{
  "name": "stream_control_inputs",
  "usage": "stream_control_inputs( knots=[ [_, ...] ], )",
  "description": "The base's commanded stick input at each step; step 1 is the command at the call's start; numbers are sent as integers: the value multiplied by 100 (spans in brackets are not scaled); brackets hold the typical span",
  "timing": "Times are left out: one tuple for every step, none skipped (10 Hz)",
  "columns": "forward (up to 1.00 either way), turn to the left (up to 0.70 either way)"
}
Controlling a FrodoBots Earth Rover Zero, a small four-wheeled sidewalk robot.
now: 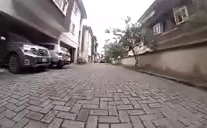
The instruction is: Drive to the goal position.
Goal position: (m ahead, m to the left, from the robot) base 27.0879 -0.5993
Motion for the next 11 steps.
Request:
stream_control_inputs(
  knots=[
    [70, 0],
    [70, 0],
    [70, 0],
    [70, 0],
    [70, 0],
    [70, 0],
    [70, 0],
    [70, 0],
    [70, 0],
    [70, 0],
    [70, 0]
  ],
)
